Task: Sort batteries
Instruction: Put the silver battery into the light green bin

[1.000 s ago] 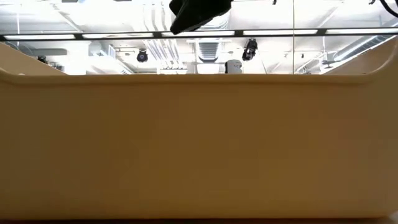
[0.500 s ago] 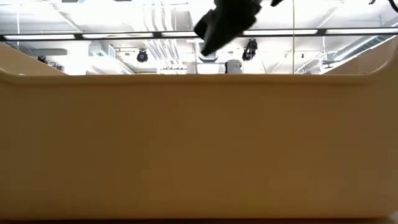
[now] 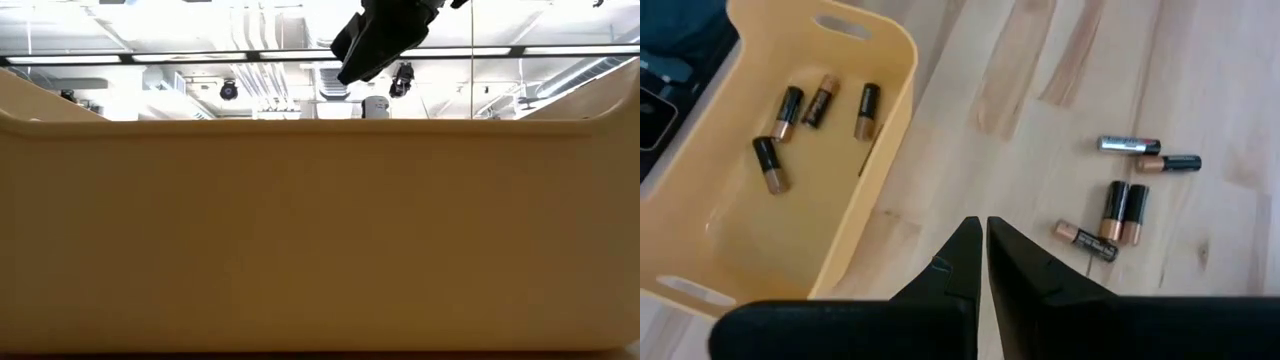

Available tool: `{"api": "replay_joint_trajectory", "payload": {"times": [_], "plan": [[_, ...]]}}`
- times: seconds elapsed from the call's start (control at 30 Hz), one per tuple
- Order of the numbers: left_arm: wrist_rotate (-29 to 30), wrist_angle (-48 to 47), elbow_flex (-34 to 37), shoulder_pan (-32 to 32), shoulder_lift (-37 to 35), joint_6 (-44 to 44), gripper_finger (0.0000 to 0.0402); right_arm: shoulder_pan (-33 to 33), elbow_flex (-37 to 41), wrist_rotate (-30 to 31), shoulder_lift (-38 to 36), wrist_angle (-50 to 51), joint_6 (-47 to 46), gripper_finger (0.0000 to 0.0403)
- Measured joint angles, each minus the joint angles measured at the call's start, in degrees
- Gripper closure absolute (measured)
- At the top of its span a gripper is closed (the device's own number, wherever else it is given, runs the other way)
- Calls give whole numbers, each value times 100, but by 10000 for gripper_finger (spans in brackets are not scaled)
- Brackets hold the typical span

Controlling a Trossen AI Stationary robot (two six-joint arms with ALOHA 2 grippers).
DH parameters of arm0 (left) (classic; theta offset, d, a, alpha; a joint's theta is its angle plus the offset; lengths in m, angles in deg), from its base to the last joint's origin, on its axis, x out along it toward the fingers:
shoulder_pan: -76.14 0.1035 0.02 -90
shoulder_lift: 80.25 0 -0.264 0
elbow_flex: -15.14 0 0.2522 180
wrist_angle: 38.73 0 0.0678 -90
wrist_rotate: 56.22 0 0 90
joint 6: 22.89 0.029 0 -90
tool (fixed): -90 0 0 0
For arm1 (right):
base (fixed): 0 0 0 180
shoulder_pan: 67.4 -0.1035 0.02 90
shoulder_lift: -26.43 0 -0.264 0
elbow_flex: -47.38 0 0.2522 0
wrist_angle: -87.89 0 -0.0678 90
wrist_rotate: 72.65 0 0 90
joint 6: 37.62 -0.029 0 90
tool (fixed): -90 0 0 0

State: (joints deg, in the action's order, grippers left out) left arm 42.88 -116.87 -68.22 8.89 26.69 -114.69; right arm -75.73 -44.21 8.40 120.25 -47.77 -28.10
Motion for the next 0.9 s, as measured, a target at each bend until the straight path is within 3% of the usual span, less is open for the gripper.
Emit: {"api": "replay_joint_trajectory", "payload": {"times": [0.1, 0.27, 0.57, 0.9], "plan": [[164, 12, 0, -56, 13, -48, 226, 1, 29, 0, -11, -4, 4, 390], [951, 25, 0, -343, -14, -345, 226, 1, 71, 0, -8, -75, -37, 390], [990, -126, 0, -774, -16, -1494, 226, 50, 152, 1, -8, -238, -13, 390], [1031, -125, 0, -762, 380, -1587, 233, 89, 156, 0, -6, -259, -6, 390]]}}
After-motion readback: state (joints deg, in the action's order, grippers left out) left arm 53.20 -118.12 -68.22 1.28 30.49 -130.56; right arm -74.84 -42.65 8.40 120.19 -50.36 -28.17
